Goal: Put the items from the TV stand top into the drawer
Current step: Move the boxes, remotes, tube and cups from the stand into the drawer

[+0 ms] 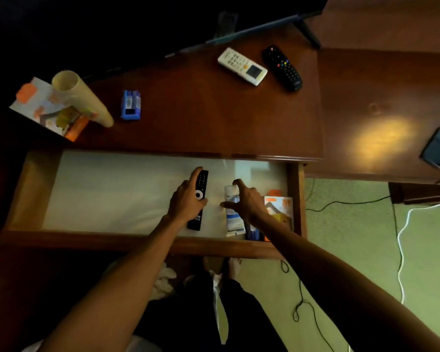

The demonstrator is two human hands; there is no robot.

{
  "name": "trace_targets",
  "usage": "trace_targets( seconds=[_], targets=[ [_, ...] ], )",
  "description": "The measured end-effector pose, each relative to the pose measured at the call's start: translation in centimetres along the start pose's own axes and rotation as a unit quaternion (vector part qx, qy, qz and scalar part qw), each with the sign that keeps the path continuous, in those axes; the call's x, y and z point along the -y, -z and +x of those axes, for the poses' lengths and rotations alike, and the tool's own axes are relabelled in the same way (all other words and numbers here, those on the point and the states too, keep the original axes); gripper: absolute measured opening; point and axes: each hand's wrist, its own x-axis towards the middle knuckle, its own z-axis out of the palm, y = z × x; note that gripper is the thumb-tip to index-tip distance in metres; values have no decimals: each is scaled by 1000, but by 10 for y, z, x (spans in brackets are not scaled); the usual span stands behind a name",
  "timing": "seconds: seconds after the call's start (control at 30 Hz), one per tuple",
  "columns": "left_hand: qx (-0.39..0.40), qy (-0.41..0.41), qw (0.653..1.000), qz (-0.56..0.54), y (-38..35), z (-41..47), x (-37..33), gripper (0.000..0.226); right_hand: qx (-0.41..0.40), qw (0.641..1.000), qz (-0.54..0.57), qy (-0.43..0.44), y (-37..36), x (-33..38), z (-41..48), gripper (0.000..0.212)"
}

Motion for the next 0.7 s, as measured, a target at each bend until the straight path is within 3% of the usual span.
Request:
trace_targets(
  seconds=[0.23,0.43,0.53,0.7],
  targets=[
    [38,72,996,-35,-20,7,12,98,22,999,-46,-10,-18,-1,13,73],
    [105,38,992,-51,-20,17,10,97,32,991,-129,17,-13,-12,11,73],
    [144,24,988,-46,-19,23,8,108,42,979,-197,25,-2,-19,12,77],
    [184,17,980,-67,-22,29,-3,115,91,970,-221,44,16,-29,17,88]
  ],
)
